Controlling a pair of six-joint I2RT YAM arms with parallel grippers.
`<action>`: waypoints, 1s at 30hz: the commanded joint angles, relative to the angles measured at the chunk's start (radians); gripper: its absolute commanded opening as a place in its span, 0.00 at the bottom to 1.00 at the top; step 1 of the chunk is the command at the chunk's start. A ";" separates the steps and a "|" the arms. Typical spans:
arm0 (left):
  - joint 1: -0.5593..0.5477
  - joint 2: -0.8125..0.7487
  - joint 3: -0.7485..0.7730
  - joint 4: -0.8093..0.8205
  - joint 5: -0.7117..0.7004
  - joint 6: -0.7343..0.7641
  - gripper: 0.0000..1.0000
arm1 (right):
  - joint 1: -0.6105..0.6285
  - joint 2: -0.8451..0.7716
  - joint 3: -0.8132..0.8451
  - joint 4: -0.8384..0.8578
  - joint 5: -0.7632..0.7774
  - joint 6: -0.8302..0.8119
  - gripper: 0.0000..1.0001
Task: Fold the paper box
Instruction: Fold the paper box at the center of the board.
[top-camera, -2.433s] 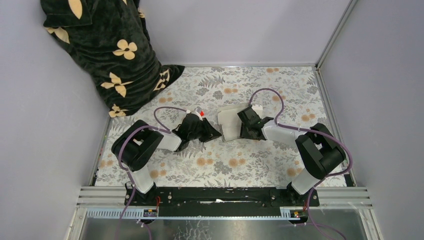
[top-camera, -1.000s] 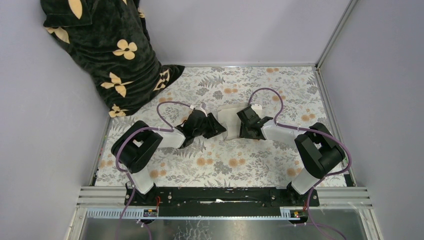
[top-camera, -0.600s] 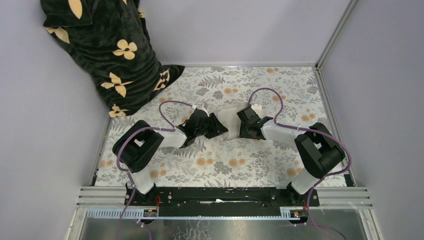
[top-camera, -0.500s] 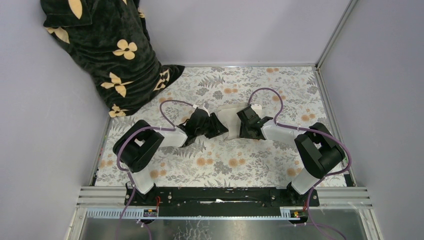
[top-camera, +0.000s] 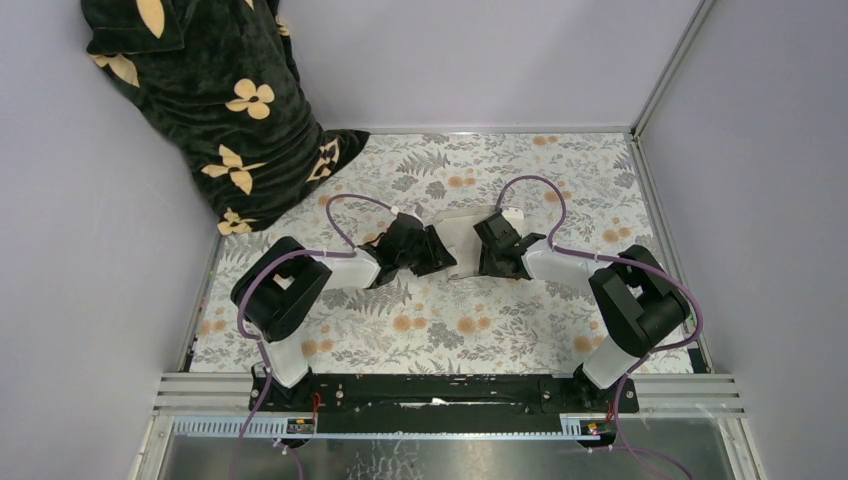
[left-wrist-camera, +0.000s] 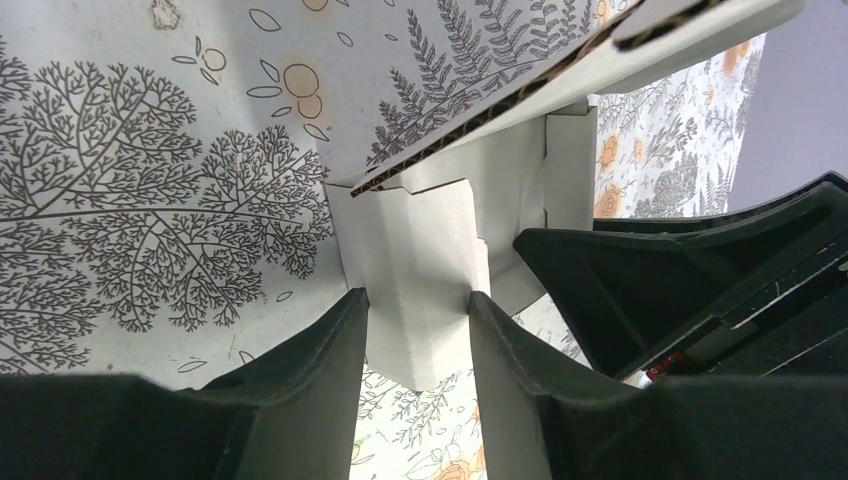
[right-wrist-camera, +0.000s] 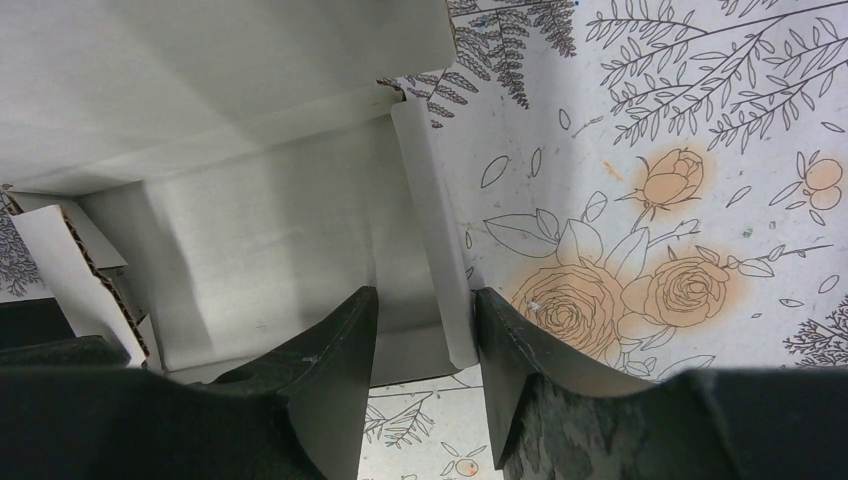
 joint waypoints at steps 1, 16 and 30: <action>-0.011 0.034 0.028 -0.080 -0.032 0.048 0.49 | 0.022 0.072 -0.042 -0.060 -0.072 0.003 0.48; -0.031 0.063 0.135 -0.305 -0.154 0.156 0.49 | 0.021 0.063 -0.053 -0.048 -0.077 0.003 0.47; -0.041 0.070 0.176 -0.400 -0.248 0.183 0.42 | 0.021 0.054 -0.064 -0.038 -0.081 0.000 0.47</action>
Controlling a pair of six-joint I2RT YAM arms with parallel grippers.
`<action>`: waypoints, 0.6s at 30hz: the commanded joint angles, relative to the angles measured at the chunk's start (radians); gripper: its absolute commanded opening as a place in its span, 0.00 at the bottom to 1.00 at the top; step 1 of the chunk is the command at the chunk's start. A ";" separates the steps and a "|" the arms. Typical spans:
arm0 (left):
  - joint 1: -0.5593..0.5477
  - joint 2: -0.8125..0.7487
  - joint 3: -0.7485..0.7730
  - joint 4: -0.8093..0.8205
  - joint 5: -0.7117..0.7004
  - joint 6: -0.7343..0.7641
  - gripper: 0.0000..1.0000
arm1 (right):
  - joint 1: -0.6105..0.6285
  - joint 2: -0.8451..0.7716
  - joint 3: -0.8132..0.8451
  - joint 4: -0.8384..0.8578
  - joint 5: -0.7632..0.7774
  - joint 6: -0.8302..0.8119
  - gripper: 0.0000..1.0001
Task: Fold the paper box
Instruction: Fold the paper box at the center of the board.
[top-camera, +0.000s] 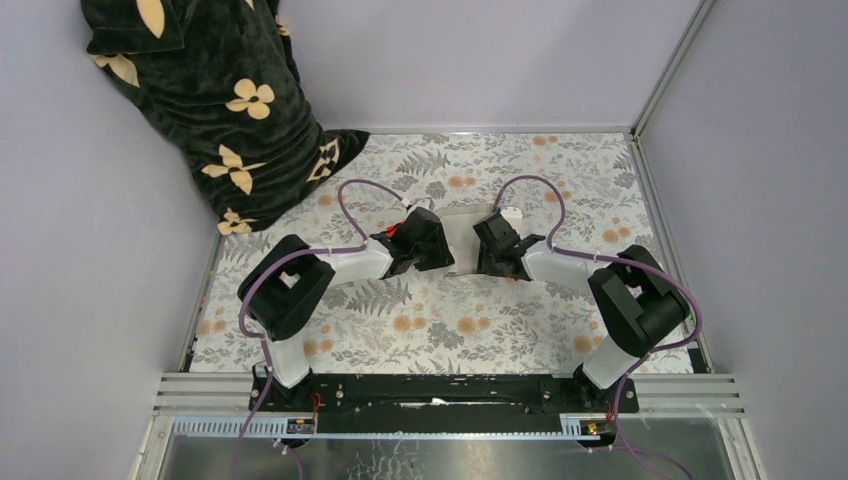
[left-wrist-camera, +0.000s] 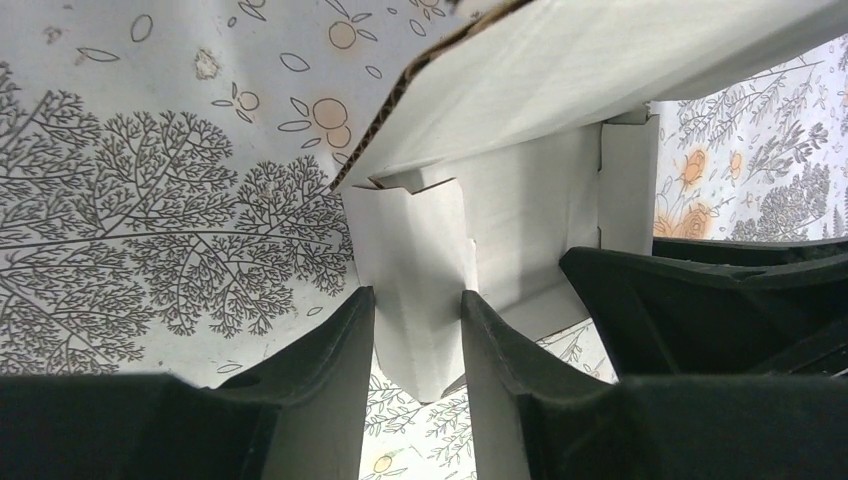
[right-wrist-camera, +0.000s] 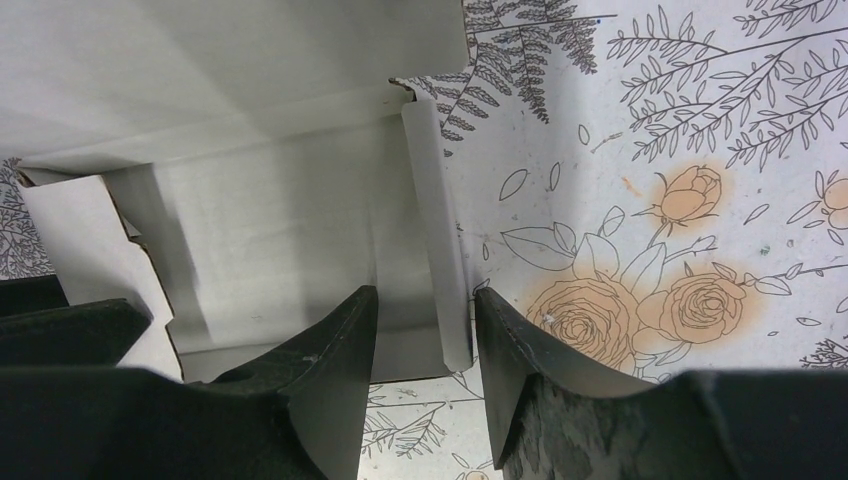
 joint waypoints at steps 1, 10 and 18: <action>-0.002 0.043 0.020 -0.141 -0.102 0.053 0.40 | 0.017 0.052 -0.056 -0.077 -0.079 0.011 0.47; -0.011 0.081 0.061 -0.198 -0.143 0.081 0.37 | 0.017 0.050 -0.060 -0.072 -0.081 0.012 0.47; -0.017 0.100 0.093 -0.247 -0.188 0.099 0.37 | 0.017 0.049 -0.061 -0.068 -0.084 0.009 0.48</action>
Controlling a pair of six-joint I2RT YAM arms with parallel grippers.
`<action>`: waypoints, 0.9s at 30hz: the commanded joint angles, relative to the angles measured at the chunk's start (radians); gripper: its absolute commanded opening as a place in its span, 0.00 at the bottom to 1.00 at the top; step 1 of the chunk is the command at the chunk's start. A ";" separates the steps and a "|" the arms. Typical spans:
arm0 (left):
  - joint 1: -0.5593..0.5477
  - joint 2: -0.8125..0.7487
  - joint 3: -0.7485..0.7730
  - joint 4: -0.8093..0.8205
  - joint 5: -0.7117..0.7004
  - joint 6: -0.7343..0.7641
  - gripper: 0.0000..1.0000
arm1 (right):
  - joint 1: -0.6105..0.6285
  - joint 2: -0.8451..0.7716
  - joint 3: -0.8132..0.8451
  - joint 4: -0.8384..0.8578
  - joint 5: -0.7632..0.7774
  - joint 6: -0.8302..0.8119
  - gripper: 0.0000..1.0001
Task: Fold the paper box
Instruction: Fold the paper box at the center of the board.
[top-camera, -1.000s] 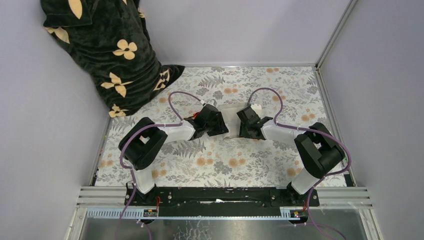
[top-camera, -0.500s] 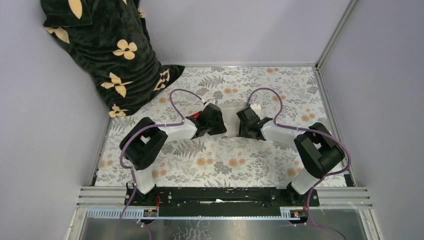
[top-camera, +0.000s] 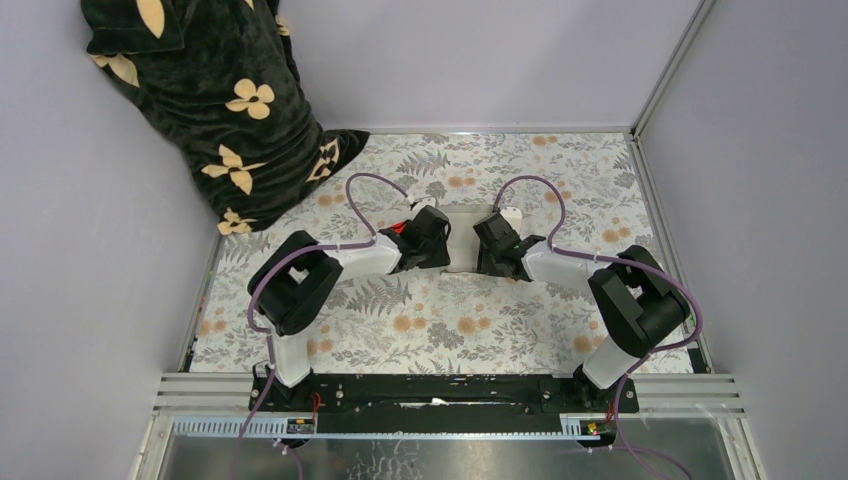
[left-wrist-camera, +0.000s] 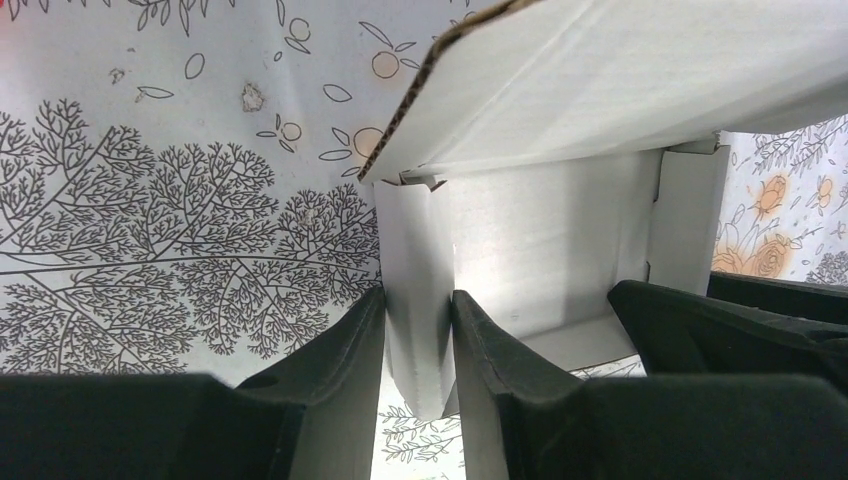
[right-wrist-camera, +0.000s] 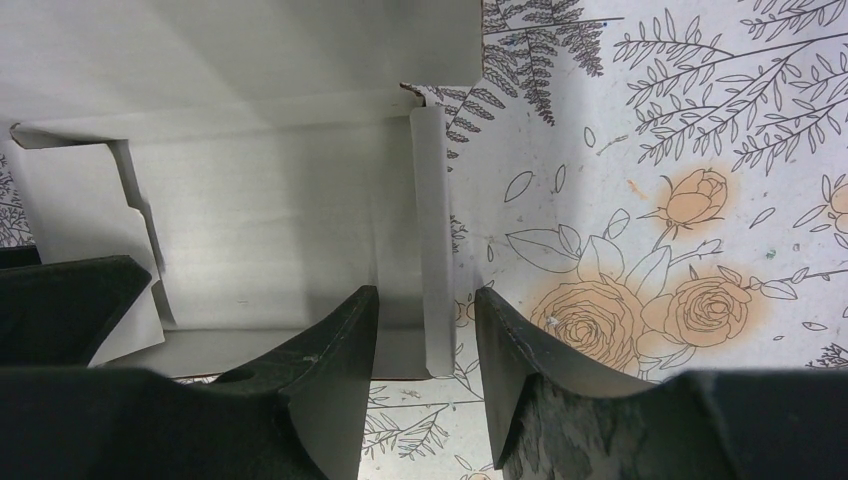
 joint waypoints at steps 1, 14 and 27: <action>-0.006 0.048 0.008 -0.137 -0.093 0.048 0.37 | 0.016 0.052 -0.054 -0.087 -0.080 0.011 0.47; -0.031 0.081 0.080 -0.238 -0.196 0.080 0.27 | 0.016 0.049 -0.060 -0.081 -0.084 0.010 0.47; -0.049 0.115 0.140 -0.342 -0.342 0.117 0.24 | 0.017 0.059 -0.053 -0.086 -0.086 0.007 0.47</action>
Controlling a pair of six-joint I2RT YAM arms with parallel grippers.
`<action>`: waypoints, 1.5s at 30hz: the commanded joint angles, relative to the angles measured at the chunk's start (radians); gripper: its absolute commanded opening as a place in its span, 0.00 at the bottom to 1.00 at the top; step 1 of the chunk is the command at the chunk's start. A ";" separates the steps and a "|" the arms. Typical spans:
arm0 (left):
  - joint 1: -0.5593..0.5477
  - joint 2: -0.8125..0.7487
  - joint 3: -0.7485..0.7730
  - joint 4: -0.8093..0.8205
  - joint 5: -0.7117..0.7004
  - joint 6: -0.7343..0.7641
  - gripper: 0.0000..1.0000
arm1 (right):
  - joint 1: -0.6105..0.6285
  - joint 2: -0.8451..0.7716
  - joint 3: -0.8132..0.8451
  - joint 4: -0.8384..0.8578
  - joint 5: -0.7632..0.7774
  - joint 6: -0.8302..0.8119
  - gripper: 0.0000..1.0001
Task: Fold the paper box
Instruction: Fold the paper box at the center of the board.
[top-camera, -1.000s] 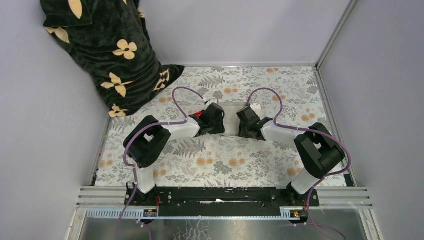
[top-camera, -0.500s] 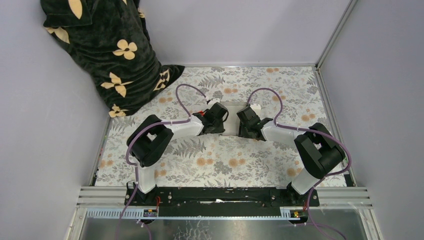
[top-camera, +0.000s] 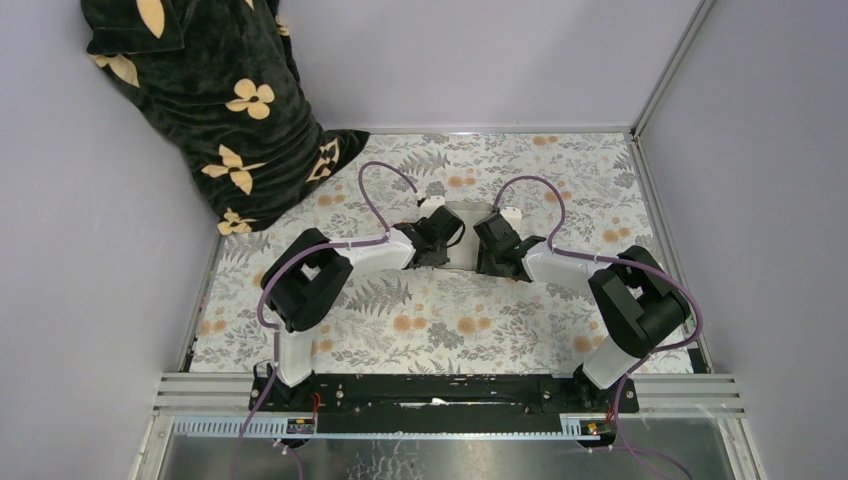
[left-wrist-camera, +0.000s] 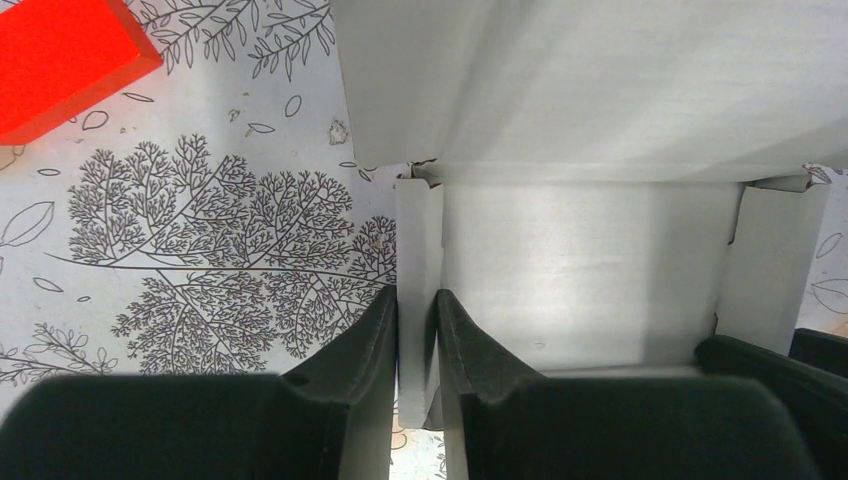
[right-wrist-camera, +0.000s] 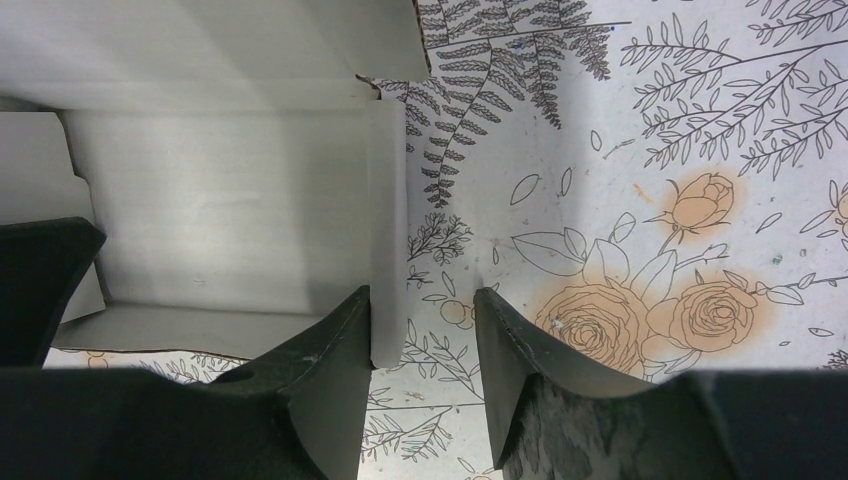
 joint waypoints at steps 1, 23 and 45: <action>-0.010 0.056 0.012 -0.156 -0.133 0.044 0.23 | 0.016 0.063 -0.045 -0.100 -0.085 0.011 0.47; -0.086 0.147 0.087 -0.240 -0.346 0.077 0.07 | 0.016 0.046 -0.037 -0.104 -0.093 -0.017 0.48; -0.063 0.093 0.054 -0.074 -0.130 0.114 0.28 | 0.016 0.070 -0.024 -0.102 -0.115 -0.031 0.47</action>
